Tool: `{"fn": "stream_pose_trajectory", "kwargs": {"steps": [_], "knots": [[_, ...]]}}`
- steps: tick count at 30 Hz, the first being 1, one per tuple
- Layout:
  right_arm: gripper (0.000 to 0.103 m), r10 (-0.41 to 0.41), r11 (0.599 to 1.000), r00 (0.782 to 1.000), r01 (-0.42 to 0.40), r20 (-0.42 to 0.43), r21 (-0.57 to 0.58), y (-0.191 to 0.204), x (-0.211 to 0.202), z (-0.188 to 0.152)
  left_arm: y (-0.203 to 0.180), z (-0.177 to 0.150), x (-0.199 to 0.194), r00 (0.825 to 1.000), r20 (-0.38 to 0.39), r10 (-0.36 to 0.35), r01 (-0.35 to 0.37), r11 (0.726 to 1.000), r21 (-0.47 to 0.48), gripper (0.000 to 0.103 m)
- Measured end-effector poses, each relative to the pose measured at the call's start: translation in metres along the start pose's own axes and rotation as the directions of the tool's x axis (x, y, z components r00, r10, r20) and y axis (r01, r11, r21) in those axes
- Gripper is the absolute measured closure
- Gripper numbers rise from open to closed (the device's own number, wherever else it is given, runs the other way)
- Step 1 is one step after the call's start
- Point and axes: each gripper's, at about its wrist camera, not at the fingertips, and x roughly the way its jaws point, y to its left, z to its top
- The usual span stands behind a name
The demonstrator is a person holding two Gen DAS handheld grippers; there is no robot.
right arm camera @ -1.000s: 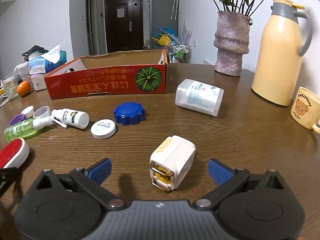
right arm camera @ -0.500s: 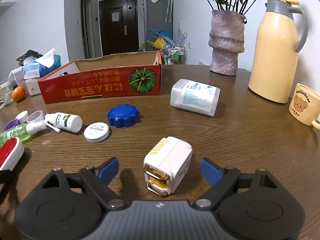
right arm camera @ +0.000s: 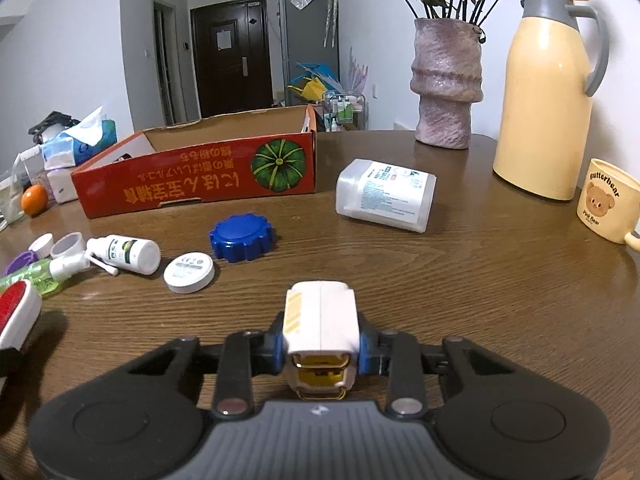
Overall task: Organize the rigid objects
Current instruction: 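Close the left gripper on the lint brush while the right gripper closes on the charger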
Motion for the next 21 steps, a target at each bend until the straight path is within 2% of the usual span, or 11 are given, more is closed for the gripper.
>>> {"fn": "stream_pose_trajectory", "kwargs": {"steps": [21], "knots": [[0.072,0.068,0.997,0.993,-0.066,0.1,-0.027,0.012,-0.029,0.011,-0.022,0.015,-0.015,0.999,0.033,-0.021,0.021,1.0,-0.01,0.046]]}}
